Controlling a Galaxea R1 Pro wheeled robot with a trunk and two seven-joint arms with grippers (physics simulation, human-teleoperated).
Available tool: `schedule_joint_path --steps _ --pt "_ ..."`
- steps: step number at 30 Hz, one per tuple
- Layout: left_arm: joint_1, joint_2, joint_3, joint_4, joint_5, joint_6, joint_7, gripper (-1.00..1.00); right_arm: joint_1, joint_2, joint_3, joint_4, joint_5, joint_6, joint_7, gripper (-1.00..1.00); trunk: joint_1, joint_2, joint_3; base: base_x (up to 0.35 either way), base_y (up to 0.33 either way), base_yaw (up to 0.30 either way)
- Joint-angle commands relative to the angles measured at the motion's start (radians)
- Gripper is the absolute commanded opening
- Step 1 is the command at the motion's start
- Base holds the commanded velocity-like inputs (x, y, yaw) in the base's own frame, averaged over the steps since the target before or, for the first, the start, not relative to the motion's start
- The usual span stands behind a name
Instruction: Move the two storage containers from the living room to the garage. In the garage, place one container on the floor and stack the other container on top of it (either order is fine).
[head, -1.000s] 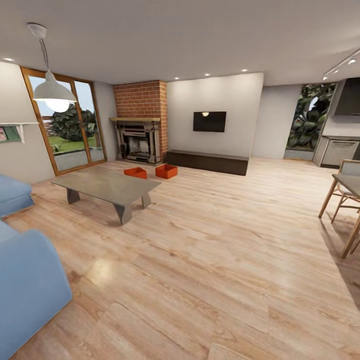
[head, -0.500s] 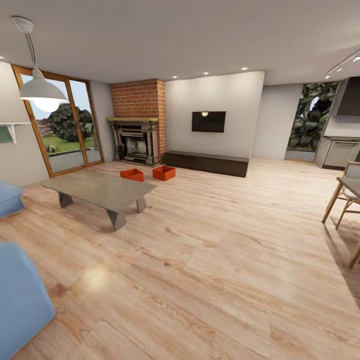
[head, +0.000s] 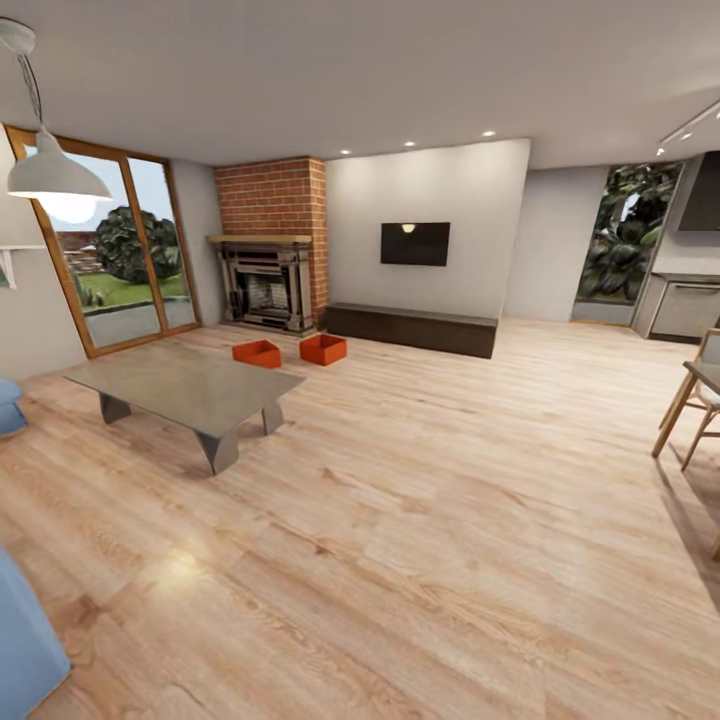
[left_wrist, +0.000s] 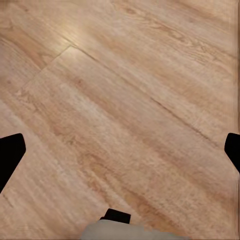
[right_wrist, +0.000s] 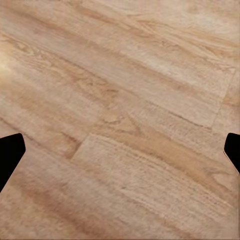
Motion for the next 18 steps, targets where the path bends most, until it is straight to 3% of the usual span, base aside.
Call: schedule_joint_path --steps 1,18 --pt "-0.001 0.000 0.008 0.003 -0.008 -0.005 0.002 1.00 0.000 0.000 -0.001 -0.002 0.005 -0.001 0.000 1.00 0.001 0.000 -0.001 0.327 -0.135 0.000" --pt "-0.002 0.000 0.008 0.003 -0.008 -0.005 0.002 1.00 0.000 0.000 -0.001 -0.002 0.004 -0.001 0.000 1.00 0.001 0.000 -0.001 0.327 -0.135 0.000"
